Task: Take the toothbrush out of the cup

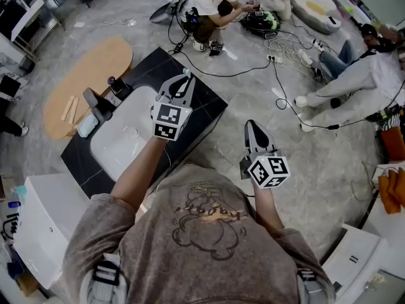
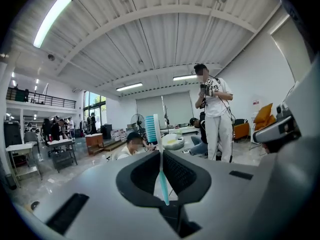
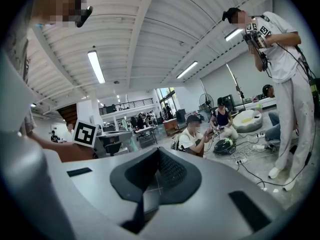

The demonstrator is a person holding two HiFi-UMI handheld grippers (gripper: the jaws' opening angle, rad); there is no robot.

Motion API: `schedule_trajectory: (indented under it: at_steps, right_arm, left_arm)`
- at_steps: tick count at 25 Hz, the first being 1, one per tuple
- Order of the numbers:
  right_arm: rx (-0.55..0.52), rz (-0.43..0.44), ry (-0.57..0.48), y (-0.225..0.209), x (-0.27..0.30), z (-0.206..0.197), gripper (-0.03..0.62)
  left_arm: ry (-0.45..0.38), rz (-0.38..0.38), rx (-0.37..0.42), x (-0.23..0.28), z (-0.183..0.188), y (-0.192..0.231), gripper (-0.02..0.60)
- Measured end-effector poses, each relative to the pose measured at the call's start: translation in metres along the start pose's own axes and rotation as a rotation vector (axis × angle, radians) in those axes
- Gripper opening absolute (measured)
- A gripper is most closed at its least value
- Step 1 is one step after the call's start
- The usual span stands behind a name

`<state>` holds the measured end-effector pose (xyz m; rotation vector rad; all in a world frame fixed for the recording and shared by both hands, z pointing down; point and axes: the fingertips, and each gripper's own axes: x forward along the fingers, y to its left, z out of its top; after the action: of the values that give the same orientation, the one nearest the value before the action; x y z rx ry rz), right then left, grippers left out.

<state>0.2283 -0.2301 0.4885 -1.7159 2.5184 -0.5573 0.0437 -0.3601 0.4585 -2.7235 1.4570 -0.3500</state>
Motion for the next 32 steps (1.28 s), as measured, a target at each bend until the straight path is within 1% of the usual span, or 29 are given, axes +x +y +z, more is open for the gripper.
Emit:
schedule_trajectory:
  at_steps: [6, 16, 23, 28, 32]
  right_arm:
    - [0.005, -0.005, -0.005, -0.001, 0.000, 0.003, 0.003]
    - [-0.001, -0.008, -0.013, -0.005, 0.004, 0.004, 0.003]
    - [-0.009, -0.010, -0.008, -0.008, 0.008, 0.003, 0.003]
    - [-0.012, -0.008, -0.008, -0.011, 0.010, 0.004, 0.003]
    - [-0.015, -0.006, -0.004, -0.013, 0.012, 0.003, 0.003]
  left_arm:
    - [-0.025, -0.071, -0.075, -0.016, 0.010, -0.025, 0.038]
    - [-0.010, -0.132, -0.214, -0.033, -0.005, -0.040, 0.037]
    - [0.011, -0.153, -0.273, -0.040, -0.019, -0.047, 0.037]
    - [0.020, -0.138, -0.309, -0.043, -0.029, -0.044, 0.037]
    - [0.019, -0.129, -0.319, -0.043, -0.031, -0.040, 0.037]
